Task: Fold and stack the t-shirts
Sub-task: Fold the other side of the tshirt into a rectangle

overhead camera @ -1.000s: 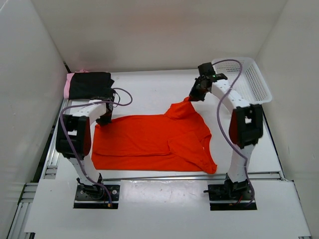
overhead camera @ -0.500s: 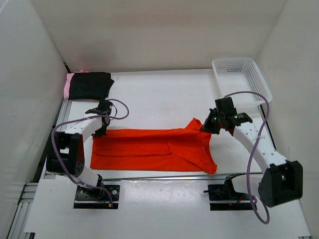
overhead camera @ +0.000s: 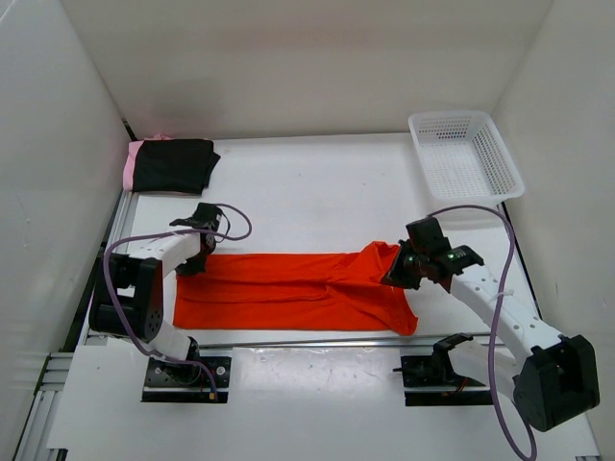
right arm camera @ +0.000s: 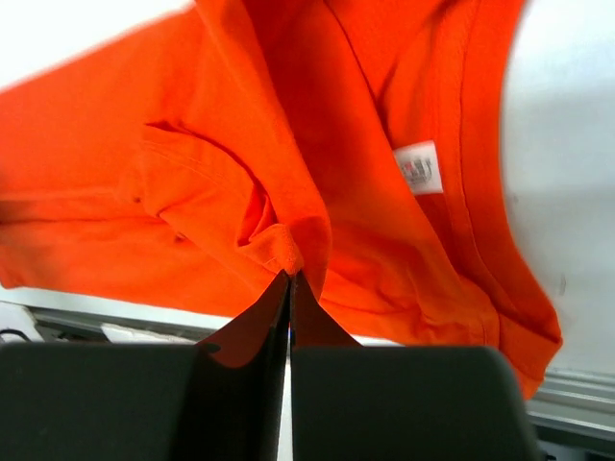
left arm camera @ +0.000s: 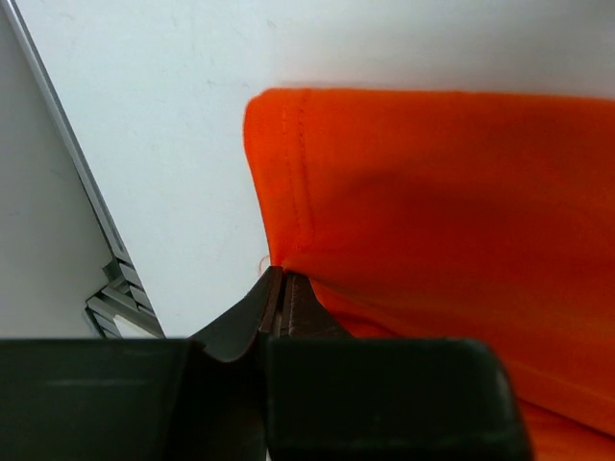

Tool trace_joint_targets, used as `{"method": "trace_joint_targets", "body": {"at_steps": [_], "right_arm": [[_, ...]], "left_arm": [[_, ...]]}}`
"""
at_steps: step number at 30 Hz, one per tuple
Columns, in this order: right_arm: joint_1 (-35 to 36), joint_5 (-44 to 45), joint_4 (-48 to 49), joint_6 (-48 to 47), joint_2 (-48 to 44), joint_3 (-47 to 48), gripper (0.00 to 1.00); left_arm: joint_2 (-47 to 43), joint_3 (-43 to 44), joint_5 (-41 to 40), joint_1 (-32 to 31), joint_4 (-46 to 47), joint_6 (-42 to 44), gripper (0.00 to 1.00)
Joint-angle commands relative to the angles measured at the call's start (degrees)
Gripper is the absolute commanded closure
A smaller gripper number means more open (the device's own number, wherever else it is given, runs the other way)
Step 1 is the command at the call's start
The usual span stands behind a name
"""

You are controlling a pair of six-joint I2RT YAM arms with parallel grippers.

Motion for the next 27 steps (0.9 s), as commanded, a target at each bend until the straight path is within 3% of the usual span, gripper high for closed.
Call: {"method": "trace_joint_targets", "body": {"at_steps": [1, 21, 27], "right_arm": [[1.56, 0.71, -1.04, 1.54, -1.12, -2.75, 1.0], [4.47, -1.75, -2.88, 2.77, -2.87, -7.07, 1.0], [4.47, -1.75, -2.88, 2.77, -2.26, -8.12, 1.0]], "left_arm": [[-2.16, -1.43, -1.87, -0.88, -0.89, -0.14, 0.9], [-0.93, 0.42, -2.93, -0.88, -0.89, -0.14, 0.9], [-0.4, -1.6, -3.45, -0.88, -1.41, -0.14, 0.8]]}}
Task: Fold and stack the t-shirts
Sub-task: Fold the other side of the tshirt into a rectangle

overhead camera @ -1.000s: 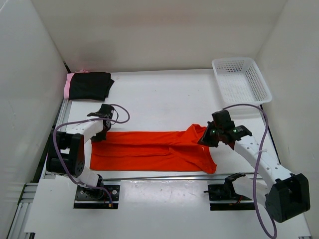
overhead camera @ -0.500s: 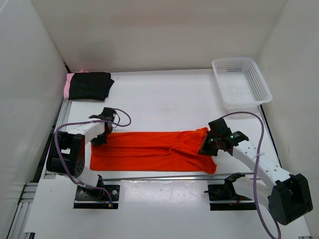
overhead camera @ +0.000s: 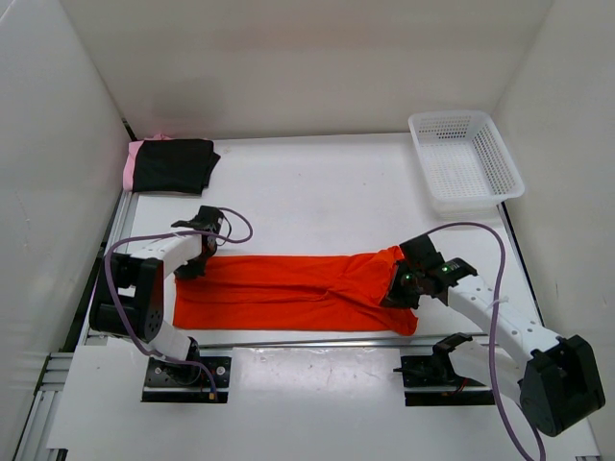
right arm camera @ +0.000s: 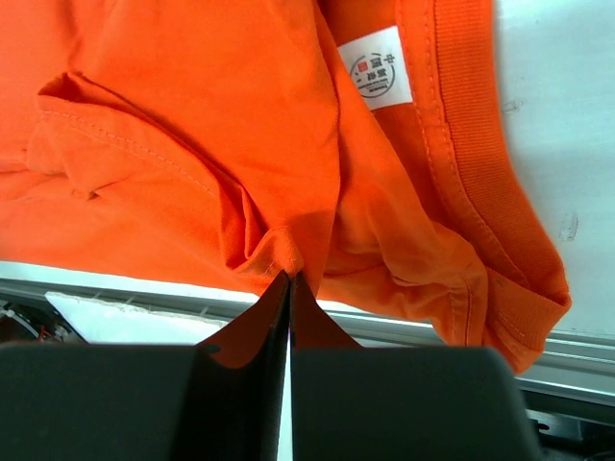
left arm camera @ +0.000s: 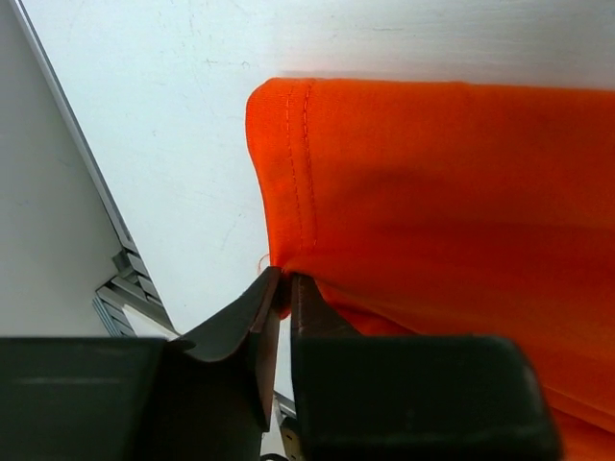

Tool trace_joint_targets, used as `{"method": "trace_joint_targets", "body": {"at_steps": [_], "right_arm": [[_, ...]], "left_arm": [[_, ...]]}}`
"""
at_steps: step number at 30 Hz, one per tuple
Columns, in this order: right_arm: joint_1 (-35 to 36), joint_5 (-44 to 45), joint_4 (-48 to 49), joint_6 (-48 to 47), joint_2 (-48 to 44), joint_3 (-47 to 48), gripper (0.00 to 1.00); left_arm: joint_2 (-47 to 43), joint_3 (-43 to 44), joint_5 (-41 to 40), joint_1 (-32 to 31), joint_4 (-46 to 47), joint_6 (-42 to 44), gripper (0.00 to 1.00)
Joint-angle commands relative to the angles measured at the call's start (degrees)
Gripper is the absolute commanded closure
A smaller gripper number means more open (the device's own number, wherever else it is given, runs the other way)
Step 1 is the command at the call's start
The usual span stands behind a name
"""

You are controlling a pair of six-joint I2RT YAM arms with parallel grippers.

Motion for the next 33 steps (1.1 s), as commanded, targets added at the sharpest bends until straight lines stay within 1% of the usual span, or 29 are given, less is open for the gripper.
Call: {"method": "trace_joint_targets", "body": {"at_steps": [1, 2, 3, 4, 5, 7, 8, 9, 10, 11, 12, 13, 14, 15, 16, 17, 18, 19, 20, 21, 22, 23, 24, 25, 26, 28, 30, 33], "right_arm": [[0.25, -0.4, -1.11, 0.19, 0.49, -0.5, 1.0], [0.25, -0.4, -1.11, 0.19, 0.49, -0.5, 1.0], [0.25, -0.4, -0.59, -0.33, 0.49, -0.5, 1.0], [0.25, 0.13, -0.58, -0.33, 1.01, -0.5, 1.0], [0.25, 0.13, -0.58, -0.33, 1.02, -0.5, 1.0], [0.25, 0.13, -0.58, -0.33, 1.55, -0.5, 1.0], [0.25, 0.13, -0.06, -0.33, 1.55, -0.5, 1.0], [0.25, 0.13, -0.06, -0.33, 2.07, 0.11, 1.0], [0.25, 0.13, 0.55, -0.33, 2.07, 0.12, 1.0], [0.25, 0.13, 0.56, -0.33, 2.6, 0.12, 1.0], [0.25, 0.65, 1.08, -0.33, 2.6, 0.12, 1.0], [0.25, 0.66, 1.09, -0.33, 2.6, 0.12, 1.0], [0.25, 0.66, 1.61, -0.33, 3.21, 0.64, 1.0], [-0.27, 0.66, 2.4, -0.33, 4.0, 0.65, 1.0], [-0.28, 0.66, 2.4, -0.33, 5.14, 0.65, 1.0], [-0.89, 0.14, 3.36, -0.85, 5.85, 0.65, 1.0], [-0.89, 0.13, 4.42, -0.86, 6.55, 0.65, 1.0], [-1.5, -0.39, 4.43, -0.86, 8.04, 0.65, 1.0], [-1.51, -0.92, 5.3, -0.86, 8.66, 0.12, 1.0], [-2.03, -0.92, 6.44, -0.86, 9.19, -0.58, 1.0], [-2.65, -1.79, 7.06, -0.16, 9.72, -0.58, 1.0], [-2.65, -2.67, 7.67, 0.54, 9.72, -2.15, 1.0], [-3.35, -2.68, 8.29, 1.07, 9.72, -2.69, 1.0], [-4.05, -3.29, 8.99, 1.6, 9.72, -3.3, 1.0], [-4.06, -3.3, 9.0, 2.47, 9.11, -4.18, 1.0], [-4.59, -3.82, 9.52, 3.18, 8.58, -4.71, 1.0], [-4.59, -4.35, 10.14, 3.97, 8.05, -5.32, 1.0], [-4.59, -4.35, 10.67, 4.5, 7.52, -5.33, 1.0]], "left_arm": [[-0.49, -0.32, -2.1, -0.09, -0.23, -0.14, 0.78], [-0.49, -0.32, -2.1, -0.09, -0.23, -0.14, 0.74], [-0.49, -0.84, -2.62, -0.09, -0.23, -0.14, 0.67], [0.03, -0.84, -2.63, -0.09, -0.75, -0.14, 0.54], [0.04, -0.84, -3.5, -0.09, -0.76, -0.14, 0.34], [0.56, 0.29, -4.03, -0.09, -1.37, -0.14, 0.3], [0.56, 3.95, -3.34, -0.09, -1.38, -0.14, 0.29], [0.04, 6.69, -0.81, -0.09, -2.51, -0.14, 0.27], [0.04, 9.94, 0.96, -0.61, -4.08, -0.14, 0.27], [-0.75, 17.45, 3.06, -1.23, -5.14, -0.14, 0.26], [-1.45, 21.53, 9.0, -1.93, -6.63, -0.14, 0.26], [-1.46, 25.48, 12.8, -2.89, -8.13, -0.14, 0.26], [-1.98, 32.4, 17.02, -5.95, -11.88, -0.14, 0.26], [-1.99, 35.25, 25.67, -8.07, -13.66, -0.14, 0.26], [-1.99, 37.37, 29.59, -13.48, -15.07, -0.14, 0.26], [-1.03, 40.17, 32.85, -16.67, -17.0, -0.14, 0.24], [-0.15, 40.99, 38.8, -19.92, -17.63, -0.14, 0.24], [1.08, 41.69, 41.47, -23.08, -18.24, -0.14, 0.24], [4.57, 42.83, 43.75, -28.34, -18.25, -0.14, 0.24], [6.87, 43.62, 45.87, -30.48, -18.25, -0.14, 0.24], [9.24, 44.59, 51.19, -31.98, -18.25, -0.14, 0.25], [14.14, 46.69, 54.38, -33.91, -18.25, -0.14, 0.26], [16.45, 47.66, 57.2, -34.45, -17.73, -0.14, 0.3], [18.65, 48.63, 61.75, -34.45, -16.42, -0.14, 0.31], [22.32, 49.42, 63.27, -35.15, -15.45, -0.14, 0.31], [24.98, 51.45, 64.87, -35.77, -13.43, -0.14, 0.33], [27.8, 52.24, 64.09, -37.26, -10.61, -0.14, 0.33], [32.18, 55.22, 62.76, -37.88, -9.99, -0.14, 0.33]]}}
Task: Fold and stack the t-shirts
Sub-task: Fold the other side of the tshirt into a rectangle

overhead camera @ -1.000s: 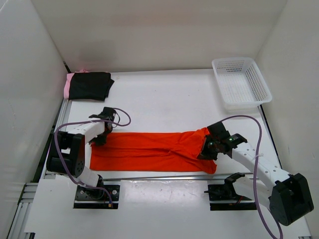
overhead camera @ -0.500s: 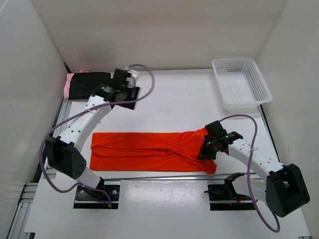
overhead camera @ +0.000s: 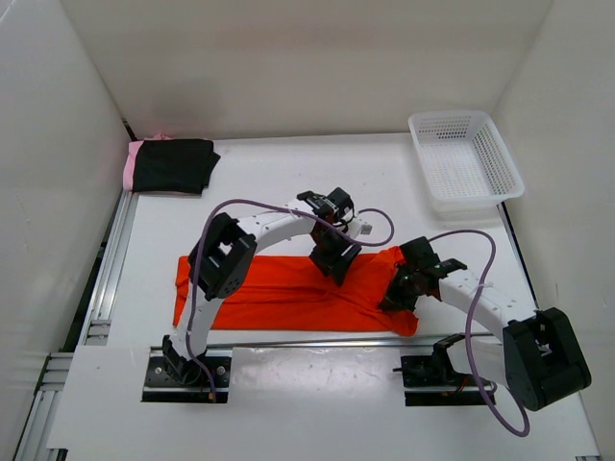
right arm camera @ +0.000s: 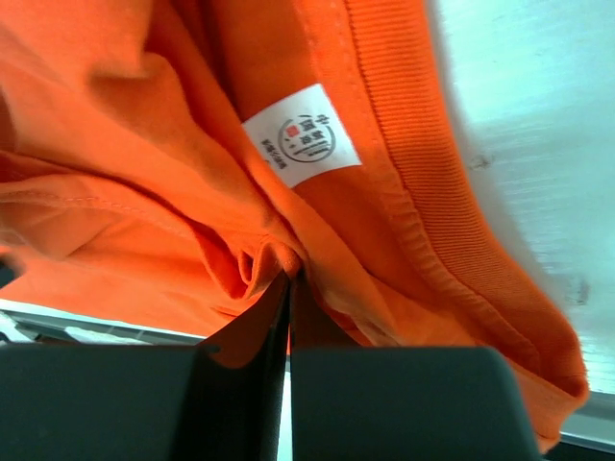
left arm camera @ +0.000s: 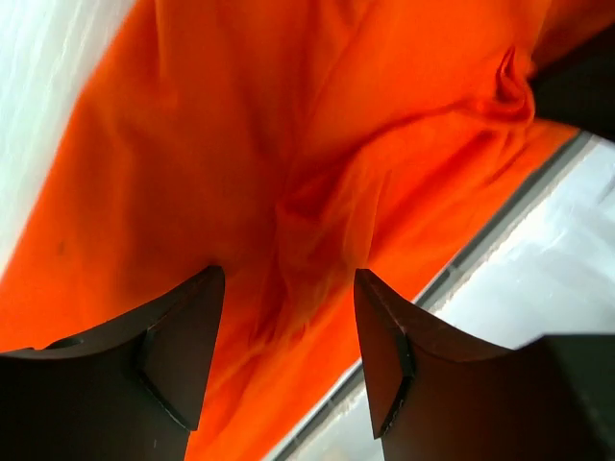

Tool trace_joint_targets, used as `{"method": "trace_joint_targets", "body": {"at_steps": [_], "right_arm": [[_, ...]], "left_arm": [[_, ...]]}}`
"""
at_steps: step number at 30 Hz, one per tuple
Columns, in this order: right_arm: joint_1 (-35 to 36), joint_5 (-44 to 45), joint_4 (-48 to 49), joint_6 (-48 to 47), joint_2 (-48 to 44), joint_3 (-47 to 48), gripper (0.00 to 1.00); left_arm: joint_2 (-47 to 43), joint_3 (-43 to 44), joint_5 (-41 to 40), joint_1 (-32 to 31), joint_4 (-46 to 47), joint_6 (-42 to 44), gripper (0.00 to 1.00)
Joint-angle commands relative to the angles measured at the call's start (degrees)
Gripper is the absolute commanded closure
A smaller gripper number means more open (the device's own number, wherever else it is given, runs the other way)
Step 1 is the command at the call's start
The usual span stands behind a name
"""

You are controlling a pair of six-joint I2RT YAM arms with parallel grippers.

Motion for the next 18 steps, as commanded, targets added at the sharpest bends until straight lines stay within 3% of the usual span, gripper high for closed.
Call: {"method": "trace_joint_targets", "body": {"at_steps": [1, 7, 10, 18], "right_arm": [[-0.24, -0.94, 1.62, 1.46, -1.13, -1.24, 1.0], [-0.24, -0.94, 1.62, 1.46, -1.13, -1.25, 1.0], [-0.24, -0.94, 1.62, 1.46, -1.13, -1.25, 1.0], [-0.76, -0.94, 1.1, 0.41, -1.66, -1.25, 1.0]], "left_arm": [[-0.98, 5.51, 3.4, -1.08, 2.19, 0.05, 0.33], [1.67, 7.35, 2.43, -1.6, 2.19, 0.05, 0.33], [2.8, 7.87, 2.43, -2.13, 2.19, 0.05, 0.4], [5.18, 7.88, -0.9, -3.18, 0.16, 0.05, 0.42]]}}
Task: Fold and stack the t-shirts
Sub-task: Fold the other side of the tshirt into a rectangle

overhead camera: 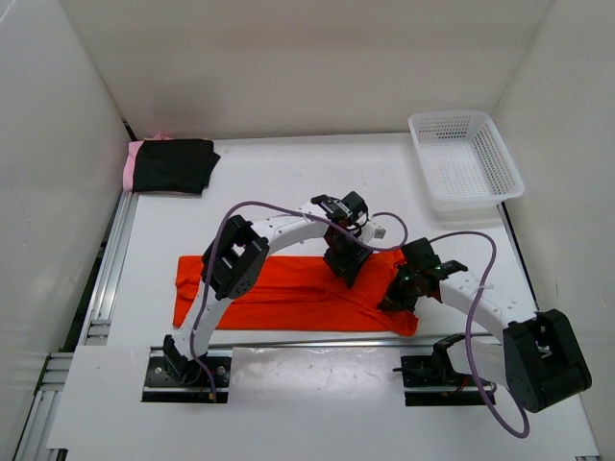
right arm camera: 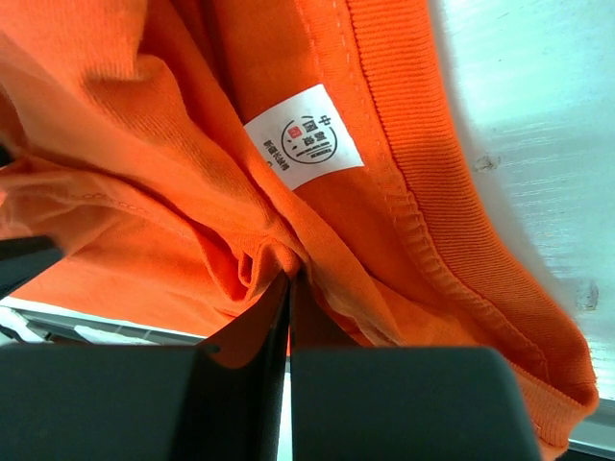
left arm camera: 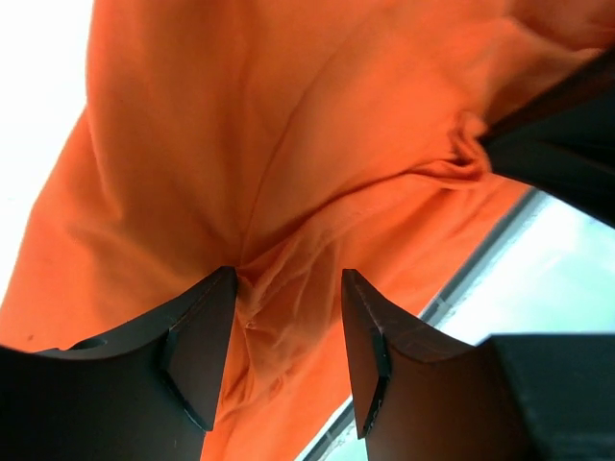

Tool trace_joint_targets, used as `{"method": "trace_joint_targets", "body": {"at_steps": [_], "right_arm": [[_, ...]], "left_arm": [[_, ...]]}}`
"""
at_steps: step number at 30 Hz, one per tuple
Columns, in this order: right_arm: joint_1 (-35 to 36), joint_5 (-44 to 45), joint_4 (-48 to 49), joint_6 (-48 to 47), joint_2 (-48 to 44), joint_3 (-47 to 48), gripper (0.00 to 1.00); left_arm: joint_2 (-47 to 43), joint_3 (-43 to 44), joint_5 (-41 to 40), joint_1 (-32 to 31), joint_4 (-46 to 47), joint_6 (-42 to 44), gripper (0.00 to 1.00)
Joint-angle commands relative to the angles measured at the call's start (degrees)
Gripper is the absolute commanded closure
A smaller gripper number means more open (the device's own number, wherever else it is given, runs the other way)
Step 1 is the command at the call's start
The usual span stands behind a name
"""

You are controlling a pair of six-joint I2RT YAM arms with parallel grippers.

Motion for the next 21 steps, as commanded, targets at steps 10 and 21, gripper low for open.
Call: {"method": "trace_joint_targets", "body": {"at_steps": [10, 21], "right_arm": [[-0.37, 0.26, -0.62, -0.31, -2.17, 0.13, 1.0], [-0.37, 2.81, -4.48, -2.77, -4.18, 3.64, 1.0]], "left_arm": [[0.49, 2.88, -2.58, -0.41, -0.88, 0.14, 0.63], [-3.72, 3.59, -2.23, -0.41, -3.08, 0.14, 0.89]]}}
